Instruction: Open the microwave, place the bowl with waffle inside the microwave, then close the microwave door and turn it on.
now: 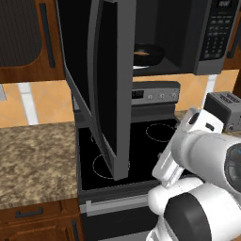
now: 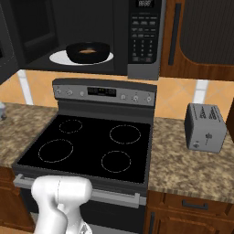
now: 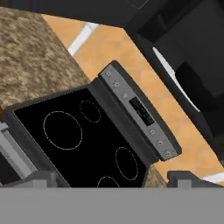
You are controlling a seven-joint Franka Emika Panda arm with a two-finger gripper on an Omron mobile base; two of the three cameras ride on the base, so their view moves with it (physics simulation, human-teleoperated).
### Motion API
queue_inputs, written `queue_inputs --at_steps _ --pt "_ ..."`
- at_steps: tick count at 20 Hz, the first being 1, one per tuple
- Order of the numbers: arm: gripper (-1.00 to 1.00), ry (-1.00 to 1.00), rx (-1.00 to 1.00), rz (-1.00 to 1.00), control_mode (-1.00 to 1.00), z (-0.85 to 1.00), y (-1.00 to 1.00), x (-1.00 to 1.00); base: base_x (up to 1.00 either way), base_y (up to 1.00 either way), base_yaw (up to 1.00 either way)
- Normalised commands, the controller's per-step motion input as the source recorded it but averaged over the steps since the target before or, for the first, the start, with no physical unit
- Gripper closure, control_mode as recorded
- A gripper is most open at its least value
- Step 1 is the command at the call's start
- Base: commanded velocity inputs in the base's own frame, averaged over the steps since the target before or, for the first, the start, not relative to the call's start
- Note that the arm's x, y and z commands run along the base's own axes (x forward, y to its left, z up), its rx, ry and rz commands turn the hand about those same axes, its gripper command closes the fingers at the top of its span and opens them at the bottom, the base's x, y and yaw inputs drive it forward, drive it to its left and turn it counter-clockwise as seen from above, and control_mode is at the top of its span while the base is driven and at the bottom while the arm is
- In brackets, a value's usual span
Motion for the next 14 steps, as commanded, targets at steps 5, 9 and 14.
queue_inputs --at_steps 5,9,14 --pt "-1.00 -0.11 -0.20 0.12 -1.00 0.34 0.43 -0.70 0.00 0.00 0.00" --pt "-1.00 0.08 -0.05 0.00 -1.00 0.35 0.33 -0.52 0.00 0.00 0.00" --pt "-1.00 0.14 -0.02 -0.07 -1.00 0.14 0.14 -0.76 0.00 0.00 0.00"
